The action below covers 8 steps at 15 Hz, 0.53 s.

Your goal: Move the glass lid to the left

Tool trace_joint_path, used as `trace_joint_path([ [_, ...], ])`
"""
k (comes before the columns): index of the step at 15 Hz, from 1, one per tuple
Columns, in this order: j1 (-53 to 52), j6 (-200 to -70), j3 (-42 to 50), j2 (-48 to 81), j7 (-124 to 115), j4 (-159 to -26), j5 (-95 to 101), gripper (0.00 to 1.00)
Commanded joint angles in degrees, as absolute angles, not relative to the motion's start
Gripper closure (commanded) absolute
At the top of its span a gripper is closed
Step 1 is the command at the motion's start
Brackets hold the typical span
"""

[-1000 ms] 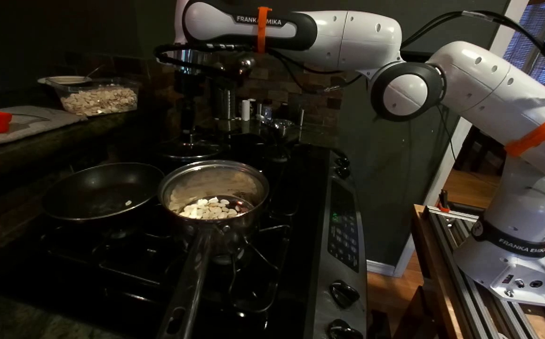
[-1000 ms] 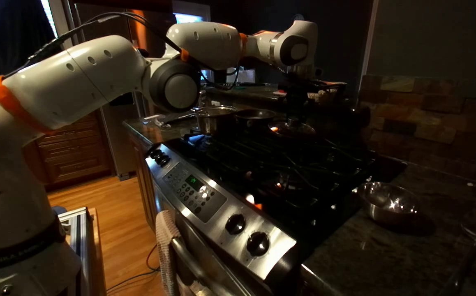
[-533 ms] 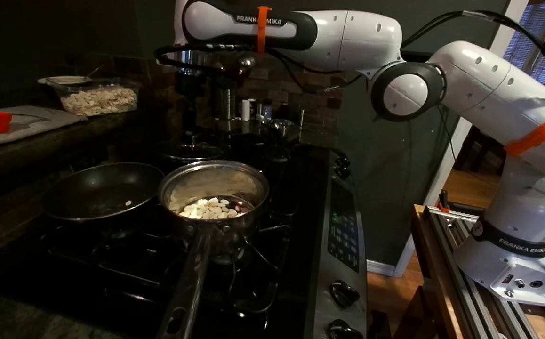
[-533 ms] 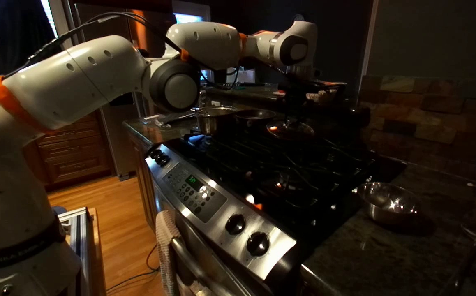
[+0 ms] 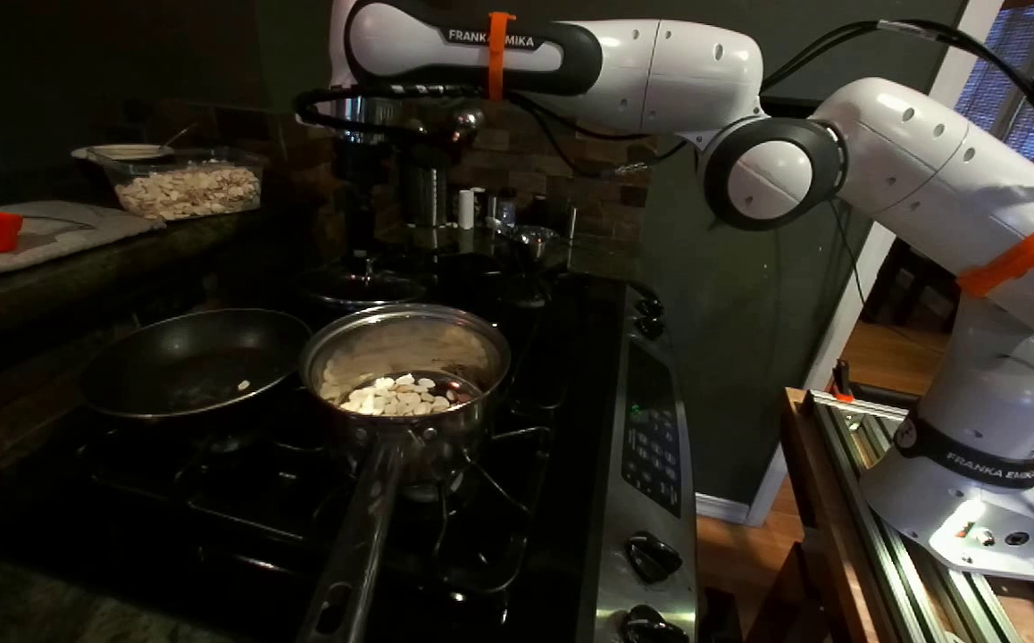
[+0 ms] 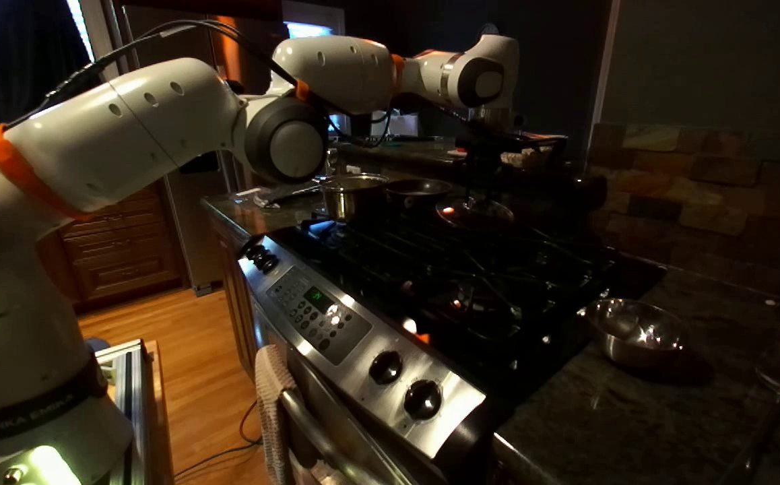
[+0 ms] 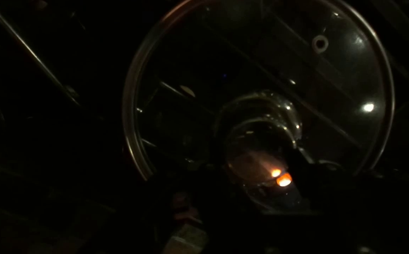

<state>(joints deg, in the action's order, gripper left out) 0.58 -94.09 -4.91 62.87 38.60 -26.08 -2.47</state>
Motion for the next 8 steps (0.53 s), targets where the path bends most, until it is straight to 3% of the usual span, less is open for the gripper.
trace_joint_path([
  [1, 0.11, -92.26, -5.35, 63.40, 39.43, -25.39, -2.08, 0.62],
  [8, -0.12, -92.23, -5.34, 63.35, 39.76, -25.39, -1.99, 0.52],
])
